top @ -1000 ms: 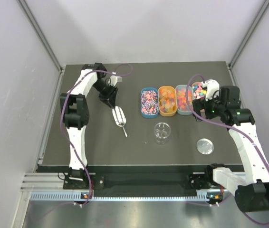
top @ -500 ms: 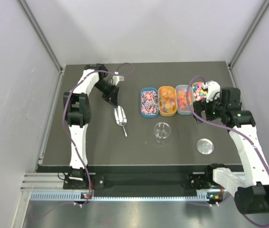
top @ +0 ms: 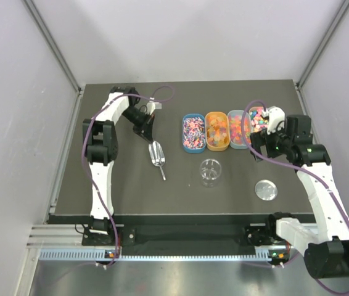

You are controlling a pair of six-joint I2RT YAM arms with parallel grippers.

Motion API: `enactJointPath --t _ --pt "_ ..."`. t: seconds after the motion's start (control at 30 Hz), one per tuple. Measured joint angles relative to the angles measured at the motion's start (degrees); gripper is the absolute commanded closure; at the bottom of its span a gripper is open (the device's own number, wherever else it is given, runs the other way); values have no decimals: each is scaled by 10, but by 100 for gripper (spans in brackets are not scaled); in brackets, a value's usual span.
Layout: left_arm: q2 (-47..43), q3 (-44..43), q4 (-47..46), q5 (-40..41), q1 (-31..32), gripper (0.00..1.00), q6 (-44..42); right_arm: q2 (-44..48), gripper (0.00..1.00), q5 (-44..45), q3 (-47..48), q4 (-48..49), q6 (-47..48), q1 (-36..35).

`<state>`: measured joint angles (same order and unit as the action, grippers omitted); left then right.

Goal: Pack the candies
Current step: Pick up the spatula from the center of the board.

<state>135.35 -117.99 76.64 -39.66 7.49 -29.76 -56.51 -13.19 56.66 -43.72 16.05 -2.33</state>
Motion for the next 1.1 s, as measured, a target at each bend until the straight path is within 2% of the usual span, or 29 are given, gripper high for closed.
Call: enactJointPath --t 0.17,0.33,0.5,0.73,0.8,0.9,0.93,1.0,1.1 --pt "-3 2 1 -6 -3 100 11 0 0 0 0 0 0 0" --pt "-4 -14 3 -81 -35 100 59 0 0 -12 18 -5 6 0" --pt "-13 -35 0 -146 -70 100 100 -30 4 -41 97 4 26 -5" --pt "-15 -36 -22 -276 -71 100 209 -130 7 -68 228 28 30 -45" --pt "-15 -29 -87 -335 -73 100 305 -158 5 -69 249 35 34 -75" --pt "-10 -18 -248 -383 -78 100 480 -222 4 -67 292 28 55 -138" --pt "-9 -9 -328 -393 -80 100 545 -240 3 -67 305 28 59 -156" --pt "-10 32 -575 -402 -83 100 736 -285 4 -64 332 25 63 -202" --pt "-3 41 -767 -403 -84 100 906 -340 4 -63 374 17 62 -251"
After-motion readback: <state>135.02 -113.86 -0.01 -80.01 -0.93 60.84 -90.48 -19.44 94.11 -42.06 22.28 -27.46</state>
